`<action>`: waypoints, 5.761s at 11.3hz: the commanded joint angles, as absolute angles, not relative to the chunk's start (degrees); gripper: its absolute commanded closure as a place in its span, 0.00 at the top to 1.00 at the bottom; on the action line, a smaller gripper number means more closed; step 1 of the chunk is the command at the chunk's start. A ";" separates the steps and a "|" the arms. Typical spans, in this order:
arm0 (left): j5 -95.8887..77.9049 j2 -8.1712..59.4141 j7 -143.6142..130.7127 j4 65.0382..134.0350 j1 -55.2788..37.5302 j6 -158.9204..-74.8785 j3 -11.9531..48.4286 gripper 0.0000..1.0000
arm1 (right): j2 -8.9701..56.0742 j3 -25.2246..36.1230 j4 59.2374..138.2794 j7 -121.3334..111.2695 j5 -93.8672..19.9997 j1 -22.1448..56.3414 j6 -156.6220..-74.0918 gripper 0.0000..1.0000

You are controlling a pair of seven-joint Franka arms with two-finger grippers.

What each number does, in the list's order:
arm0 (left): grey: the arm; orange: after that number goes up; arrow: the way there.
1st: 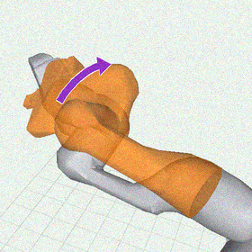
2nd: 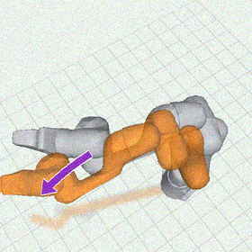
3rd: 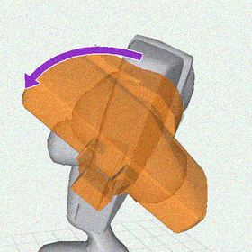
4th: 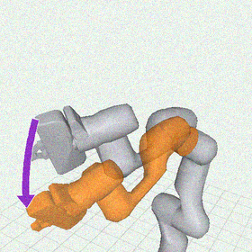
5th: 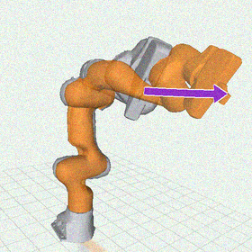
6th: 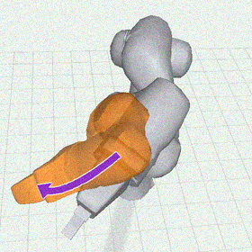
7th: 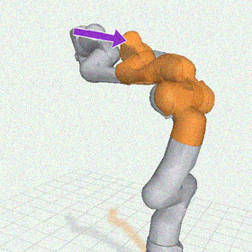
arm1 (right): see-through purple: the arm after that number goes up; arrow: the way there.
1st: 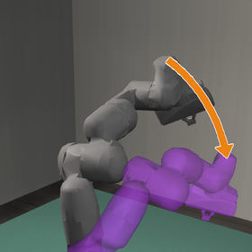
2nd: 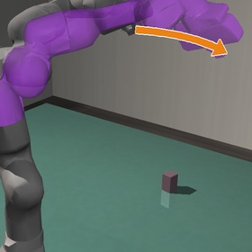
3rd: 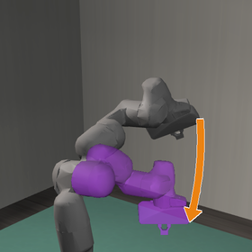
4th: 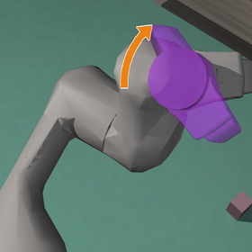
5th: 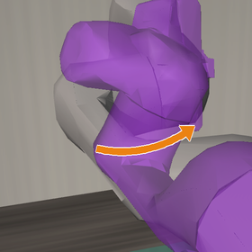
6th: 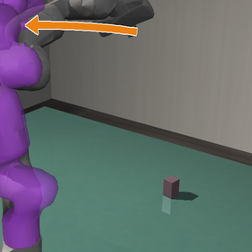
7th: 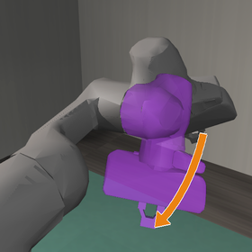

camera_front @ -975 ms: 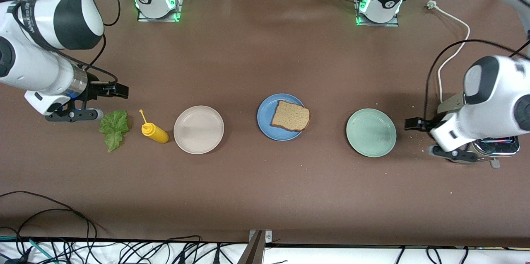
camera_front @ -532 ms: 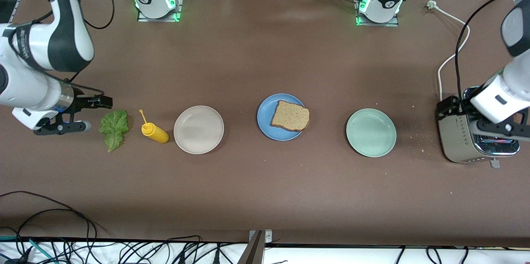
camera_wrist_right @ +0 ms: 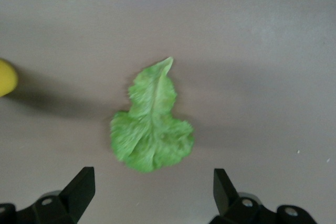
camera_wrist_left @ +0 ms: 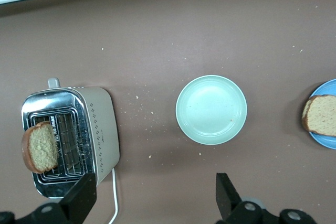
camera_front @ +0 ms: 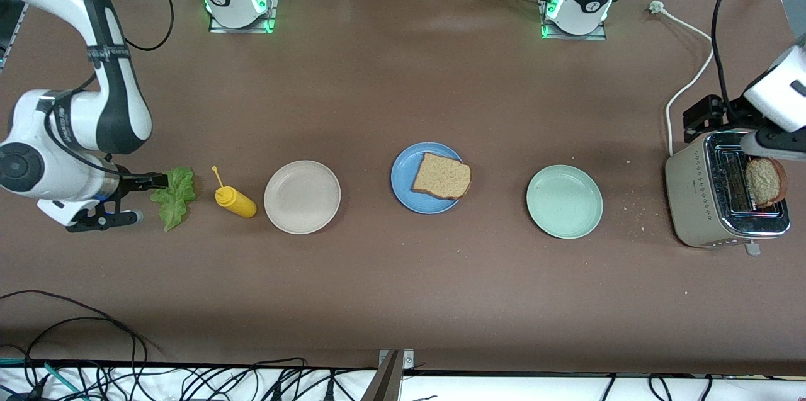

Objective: Make sandwich in blue plate with both arms
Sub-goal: 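Grasp the green lettuce leaf with the right gripper, then carry the lettuce with the right gripper onto the bread slice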

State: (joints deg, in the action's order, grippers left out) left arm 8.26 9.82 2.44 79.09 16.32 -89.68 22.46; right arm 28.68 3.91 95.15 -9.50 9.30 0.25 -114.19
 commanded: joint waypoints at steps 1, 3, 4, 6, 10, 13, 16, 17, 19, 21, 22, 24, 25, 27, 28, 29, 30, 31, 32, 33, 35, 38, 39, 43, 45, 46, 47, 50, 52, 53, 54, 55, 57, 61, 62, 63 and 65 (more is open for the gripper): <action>-0.40 4.67 2.99 82.95 5.48 -89.38 8.83 1.00 | 33.56 3.34 94.04 -11.60 10.55 -1.58 -117.51 1.00; -0.09 2.21 2.90 86.46 -0.07 -90.52 3.88 1.00 | 34.53 3.25 95.09 -12.47 10.11 -1.84 -116.72 1.00; 1.30 -0.24 2.81 90.49 -0.70 -93.57 3.87 1.00 | 34.80 3.08 95.97 -12.57 10.11 -2.37 -116.81 1.00; 2.28 -2.46 2.20 94.91 -2.45 -96.41 2.90 1.00 | 35.59 2.99 96.06 -12.66 8.80 -2.55 -116.72 1.00; 2.02 -2.20 0.62 94.49 -2.64 -96.42 2.90 1.00 | 38.40 2.90 95.19 -12.66 7.38 -2.37 -118.03 1.00; 1.49 -1.85 0.53 94.05 -1.76 -95.72 3.34 1.00 | 39.99 2.90 94.83 -12.74 7.38 -2.37 -121.29 1.00; 1.49 -0.62 0.35 92.90 -1.84 -95.27 3.25 1.00 | 40.34 2.90 94.83 -12.74 7.38 -2.29 -121.38 0.50; 1.49 -0.53 0.53 92.90 -1.76 -95.10 3.25 1.00 | 40.34 2.90 94.75 -12.83 7.47 -2.29 -121.38 0.26; 1.49 -0.62 0.53 92.90 -1.67 -92.74 3.25 1.00 | 40.17 2.90 94.75 -12.92 7.47 -2.29 -121.20 0.00; 1.41 0.17 0.44 92.81 -1.93 -91.41 3.25 1.00 | 40.08 2.90 94.75 -12.92 7.47 -2.29 -121.20 0.00; 1.49 0.18 0.44 92.81 -2.28 -91.41 3.34 1.00 | 39.90 2.90 94.75 -13.01 7.47 -2.20 -121.11 0.00; 1.76 0.09 0.44 92.81 -2.11 -91.23 3.25 1.00 | 39.38 2.90 94.75 -13.97 7.47 -2.02 -120.59 0.00; 2.19 0.09 0.44 92.81 -2.20 -90.36 3.51 1.00 | 38.77 2.81 94.31 -15.11 7.47 -2.02 -119.28 0.00; 2.20 0.09 0.53 92.73 -2.20 -90.09 3.43 1.00 | 37.02 2.29 91.60 -15.99 7.38 -2.02 -112.98 0.00; 2.20 0.09 0.53 92.64 -2.20 -90.09 3.34 1.00 | 36.04 1.50 89.06 -16.26 7.38 -2.02 -108.94 0.00; 2.20 0.09 0.53 92.64 -2.11 -90.09 3.34 1.00 | 35.60 0.80 86.16 -16.17 7.38 -1.93 -104.72 0.00; 2.20 0.09 0.53 92.64 -2.11 -90.09 3.34 1.00 | 34.81 -0.25 83.09 -16.08 7.38 -1.93 -100.33 0.00; 2.20 0.09 0.53 92.64 -2.11 -90.09 3.34 1.00 | 34.20 -1.22 79.58 -16.08 7.30 -1.93 -95.67 0.00; 2.20 0.09 0.53 92.64 -2.20 -90.09 3.43 1.00 | 34.02 -2.71 76.15 -15.82 7.29 -1.93 -91.36 0.00; 2.20 0.09 0.44 92.64 -2.28 -90.09 3.51 1.00 | 33.40 -4.20 73.33 -15.65 7.29 -1.93 -88.10 0.00; 2.11 0.09 0.53 92.64 -2.11 -90.09 3.25 1.00 | 31.91 -7.89 69.89 -15.21 6.34 -1.93 -86.66 0.00; 2.11 0.18 1.14 92.37 -1.58 -90.09 3.16 1.00 | 31.64 -15.09 67.42 -4.08 2.03 -1.85 -87.27 0.00; 2.11 0.18 1.06 92.37 -1.50 -90.09 3.16 1.00 | 31.81 -17.47 66.46 0.48 1.76 -1.32 -88.15 0.00; 2.11 0.26 1.14 92.37 -1.41 -90.09 2.99 1.00 | 34.97 -19.69 66.18 11.85 1.23 7.44 -103.92 0.00; 2.11 0.26 1.32 92.37 -1.14 -90.09 2.99 1.00 | 38.48 -19.60 66.27 17.46 1.23 12.72 -115.86 0.00; 2.11 0.26 1.32 92.37 -1.14 -90.09 2.90 1.00 | 40.67 -19.60 66.27 19.75 1.32 14.40 -121.84 0.00; 2.20 0.26 1.23 92.37 -1.23 -90.09 2.90 1.00 | 42.35 -19.60 66.27 21.34 1.32 15.98 -126.78 0.00; 2.11 0.35 1.23 92.37 -1.23 -90.09 2.90 1.00 | 47.88 -19.25 66.18 28.45 1.84 19.85 -140.58 0.00; 2.11 0.62 1.32 92.37 -1.23 -90.09 2.90 1.00 | 51.75 -19.34 66.18 30.93 1.76 22.31 -149.38 0.00; 2.20 0.62 1.32 92.37 -1.23 -90.09 2.90 1.00 | 52.81 -19.25 66.36 30.94 1.58 23.89 -151.59 0.00; 2.11 0.62 1.23 92.37 -1.23 -90.09 2.90 1.00 | 53.87 -19.34 66.36 31.11 1.41 25.21 -152.48 0.00; 2.20 0.62 1.23 92.37 -1.14 -90.09 2.90 1.00 | 54.22 -19.34 66.97 31.20 1.15 26.44 -152.49 0.00; 2.20 0.70 2.19 92.46 -0.09 -90.00 2.81 1.00 | 54.32 -19.51 69.86 32.86 -0.16 27.41 -152.93 0.00; 2.20 1.05 5.27 92.46 1.06 -90.00 2.81 1.00 | 54.40 -19.69 72.95 42.60 -2.29 30.58 -152.84 0.00; 2.20 1.05 5.36 92.46 1.05 -90.00 2.81 1.00 | 54.58 -19.69 73.82 43.84 -2.29 30.93 -152.84 0.00; 2.20 1.05 5.19 92.46 1.05 -90.00 2.81 1.00 | 54.41 -19.69 74.87 44.03 -2.29 31.02 -152.75 0.00; 2.20 1.14 5.01 92.46 1.23 -90.00 2.81 1.00 | 54.23 -19.60 77.68 43.42 -2.20 31.11 -152.84 0.00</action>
State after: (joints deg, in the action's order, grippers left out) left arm 1.26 1.09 4.01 93.03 0.86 -90.84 2.56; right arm 54.92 -19.67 74.15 43.32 -1.26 31.15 -151.87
